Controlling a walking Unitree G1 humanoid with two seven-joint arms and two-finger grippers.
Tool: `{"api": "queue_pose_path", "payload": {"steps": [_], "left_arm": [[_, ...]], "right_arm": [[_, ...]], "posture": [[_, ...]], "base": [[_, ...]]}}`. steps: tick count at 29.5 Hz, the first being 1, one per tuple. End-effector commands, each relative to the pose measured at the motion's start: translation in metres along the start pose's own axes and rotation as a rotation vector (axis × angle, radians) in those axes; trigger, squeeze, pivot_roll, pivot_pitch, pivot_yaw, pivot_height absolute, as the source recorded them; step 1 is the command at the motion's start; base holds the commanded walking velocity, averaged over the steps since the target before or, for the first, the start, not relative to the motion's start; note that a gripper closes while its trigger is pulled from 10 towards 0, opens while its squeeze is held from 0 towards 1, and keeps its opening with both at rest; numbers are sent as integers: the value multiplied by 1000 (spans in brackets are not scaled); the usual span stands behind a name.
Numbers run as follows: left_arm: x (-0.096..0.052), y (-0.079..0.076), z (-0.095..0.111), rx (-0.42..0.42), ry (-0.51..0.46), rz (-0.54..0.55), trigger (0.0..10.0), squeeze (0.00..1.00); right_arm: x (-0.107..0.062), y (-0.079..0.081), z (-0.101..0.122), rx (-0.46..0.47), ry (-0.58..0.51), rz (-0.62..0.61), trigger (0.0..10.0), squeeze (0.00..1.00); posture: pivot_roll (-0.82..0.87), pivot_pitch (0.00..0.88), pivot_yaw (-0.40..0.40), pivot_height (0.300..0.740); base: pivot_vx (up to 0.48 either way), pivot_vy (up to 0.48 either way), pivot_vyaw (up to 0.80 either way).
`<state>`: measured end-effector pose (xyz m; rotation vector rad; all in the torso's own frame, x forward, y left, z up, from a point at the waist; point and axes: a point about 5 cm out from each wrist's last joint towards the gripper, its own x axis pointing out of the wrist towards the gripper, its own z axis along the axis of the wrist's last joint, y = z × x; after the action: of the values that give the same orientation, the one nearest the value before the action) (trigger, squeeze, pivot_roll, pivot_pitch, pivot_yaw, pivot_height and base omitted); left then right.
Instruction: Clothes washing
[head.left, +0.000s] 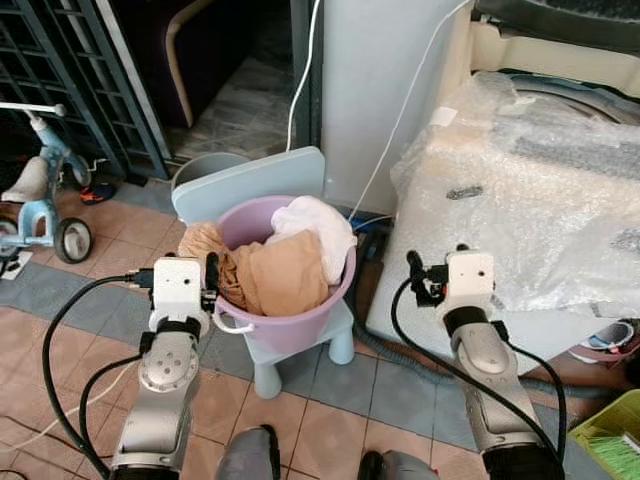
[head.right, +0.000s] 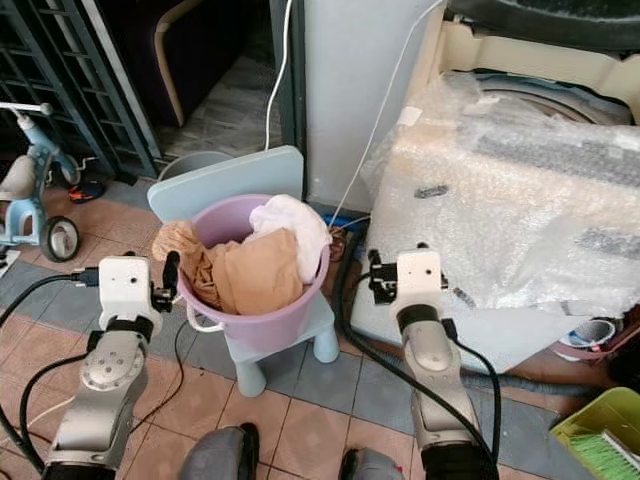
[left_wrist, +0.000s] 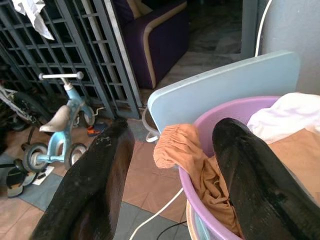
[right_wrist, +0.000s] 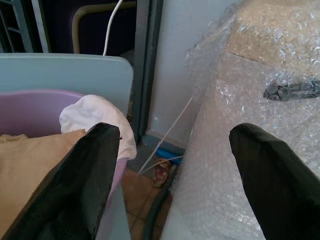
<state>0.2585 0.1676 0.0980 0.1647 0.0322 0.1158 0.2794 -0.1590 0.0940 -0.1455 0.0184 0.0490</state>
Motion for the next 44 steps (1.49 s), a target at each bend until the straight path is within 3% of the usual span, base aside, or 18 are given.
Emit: {"api": "queue_pose_path", "payload": {"steps": [1,10,13,17,20,23,28,38,44], "left_arm": [[-5,0,-1,5,12,-6,10000,0],[-19,-2,-2,-12,41,-8,10000,0],[-21,1,-2,-25,54,1,10000,0],[-20,2,3,-60,40,15,10000,0],[-17,2,8,-39,16,39,10000,0],[-13,0,9,-118,40,51,10000,0],[-9,-1,11,-104,51,40,10000,0],[-5,-4,15,-148,51,18,10000,0],[-6,-5,16,-134,42,20,10000,0]], "right_arm": [[1,0,1,12,3,4,10000,0],[-3,-10,5,47,1,-35,10000,0],[-2,-5,7,55,-3,-10,10000,0],[2,-1,12,45,-20,27,10000,0],[5,0,14,37,-28,38,10000,0],[7,1,18,39,-36,57,10000,0],[9,4,20,28,-44,76,10000,0],[11,5,25,48,-60,63,10000,0],[13,1,28,45,-72,40,10000,0]], "posture": [[45,151,30,740],[77,136,-1,740],[78,143,-1,740],[74,150,-5,740],[70,150,-14,740],[61,153,-20,740],[60,156,-15,740],[62,164,-22,740],[66,164,-21,740]], "base": [[0,-345,0],[0,-453,0],[0,-480,0],[0,-240,0],[0,0,0],[0,0,0],[0,0,779],[0,432,91],[0,381,0]]}}
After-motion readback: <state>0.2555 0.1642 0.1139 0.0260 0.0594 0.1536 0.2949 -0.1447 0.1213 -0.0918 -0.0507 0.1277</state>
